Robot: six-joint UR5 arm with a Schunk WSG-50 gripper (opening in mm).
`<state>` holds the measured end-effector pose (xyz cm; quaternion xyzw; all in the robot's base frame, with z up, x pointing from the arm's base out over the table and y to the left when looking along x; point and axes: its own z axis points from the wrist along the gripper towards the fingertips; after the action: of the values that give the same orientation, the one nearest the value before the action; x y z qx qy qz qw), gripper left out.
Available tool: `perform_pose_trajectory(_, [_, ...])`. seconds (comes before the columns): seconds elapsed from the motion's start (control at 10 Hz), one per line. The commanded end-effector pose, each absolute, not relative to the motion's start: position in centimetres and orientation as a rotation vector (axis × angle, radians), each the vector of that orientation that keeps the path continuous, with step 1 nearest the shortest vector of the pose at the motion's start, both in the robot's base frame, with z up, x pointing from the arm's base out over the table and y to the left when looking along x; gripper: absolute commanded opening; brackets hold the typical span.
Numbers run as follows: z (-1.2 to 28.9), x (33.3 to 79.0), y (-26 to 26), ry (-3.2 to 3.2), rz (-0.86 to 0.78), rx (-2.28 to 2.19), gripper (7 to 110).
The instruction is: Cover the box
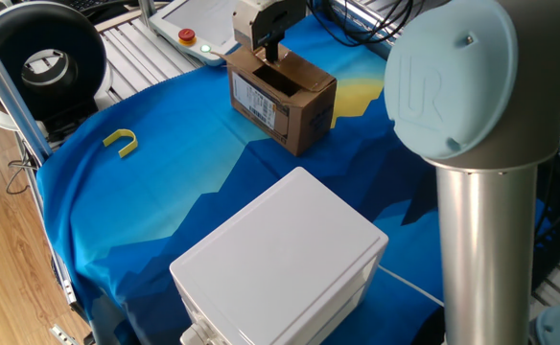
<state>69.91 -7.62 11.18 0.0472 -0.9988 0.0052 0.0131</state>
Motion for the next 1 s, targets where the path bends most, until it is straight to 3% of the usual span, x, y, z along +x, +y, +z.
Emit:
perform_pose_trajectory(0.0, [11.11, 70.03, -7.38, -3.111, 0.011, 0.139, 7])
perform_pose_trajectory(0.9, [10.68, 70.52, -7.22, -3.114, 0.047, 0.122, 7])
